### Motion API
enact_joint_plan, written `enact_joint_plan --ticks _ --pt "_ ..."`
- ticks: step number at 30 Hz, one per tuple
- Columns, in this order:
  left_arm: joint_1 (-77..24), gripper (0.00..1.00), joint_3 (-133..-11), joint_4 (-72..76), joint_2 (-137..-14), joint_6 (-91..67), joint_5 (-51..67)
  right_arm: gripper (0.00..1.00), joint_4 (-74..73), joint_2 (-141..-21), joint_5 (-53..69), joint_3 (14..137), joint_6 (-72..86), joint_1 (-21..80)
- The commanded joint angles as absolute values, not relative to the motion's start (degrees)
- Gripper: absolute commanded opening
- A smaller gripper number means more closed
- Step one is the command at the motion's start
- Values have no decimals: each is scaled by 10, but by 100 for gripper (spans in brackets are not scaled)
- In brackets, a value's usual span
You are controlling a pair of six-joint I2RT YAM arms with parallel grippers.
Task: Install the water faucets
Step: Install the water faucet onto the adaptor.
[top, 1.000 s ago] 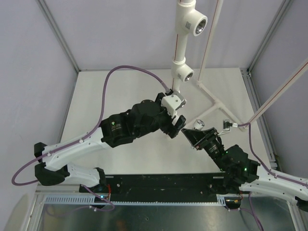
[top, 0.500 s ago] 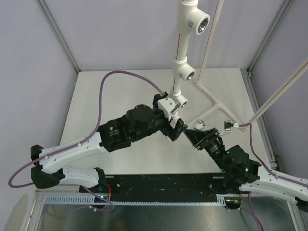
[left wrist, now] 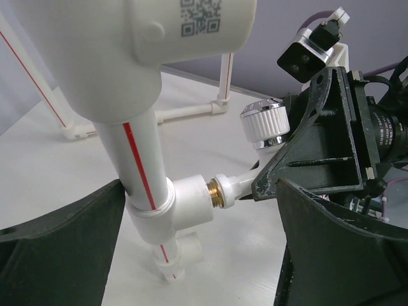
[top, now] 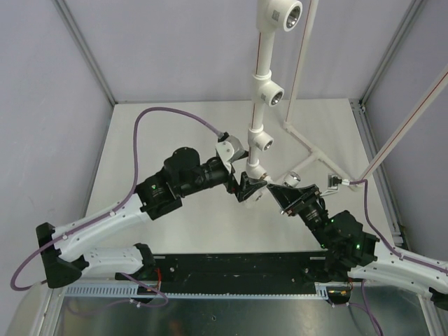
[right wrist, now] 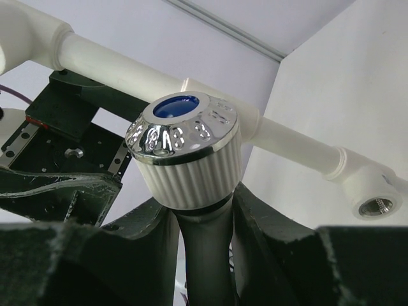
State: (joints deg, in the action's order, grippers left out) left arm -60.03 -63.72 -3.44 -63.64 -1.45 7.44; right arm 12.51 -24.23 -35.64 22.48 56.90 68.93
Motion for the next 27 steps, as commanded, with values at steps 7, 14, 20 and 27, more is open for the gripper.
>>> enact_joint_plan --ticks 7,14,20,27 --pt "-567 100 -705 38 -697 -9 253 0 109 -254 -450 216 629 675" --pt "-544 100 -740 40 -737 -13 273 0 106 -253 -454 212 683 673" --pt "-528 88 -758 40 -765 -32 294 0 105 -249 -457 193 773 674" --pt "-516 67 -770 41 -775 -49 327 0 111 -246 -466 181 865 674"
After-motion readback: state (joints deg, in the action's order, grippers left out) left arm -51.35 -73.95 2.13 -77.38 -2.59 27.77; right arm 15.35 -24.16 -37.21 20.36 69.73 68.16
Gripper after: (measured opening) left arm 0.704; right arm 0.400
